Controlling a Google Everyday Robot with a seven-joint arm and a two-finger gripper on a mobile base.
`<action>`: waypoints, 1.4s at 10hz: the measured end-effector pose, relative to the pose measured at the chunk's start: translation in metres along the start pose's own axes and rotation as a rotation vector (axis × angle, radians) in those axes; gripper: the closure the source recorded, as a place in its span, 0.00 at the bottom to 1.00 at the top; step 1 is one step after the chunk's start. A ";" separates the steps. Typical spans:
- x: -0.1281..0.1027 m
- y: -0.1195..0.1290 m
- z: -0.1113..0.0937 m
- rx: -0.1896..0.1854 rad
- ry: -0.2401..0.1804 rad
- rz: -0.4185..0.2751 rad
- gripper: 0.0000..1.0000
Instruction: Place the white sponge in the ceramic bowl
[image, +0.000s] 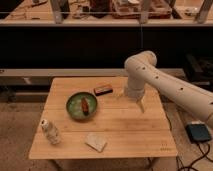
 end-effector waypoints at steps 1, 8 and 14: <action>0.000 0.000 0.000 0.000 0.000 0.000 0.20; -0.001 -0.001 0.000 0.002 -0.001 -0.006 0.20; -0.088 -0.016 0.020 0.050 0.081 -0.451 0.20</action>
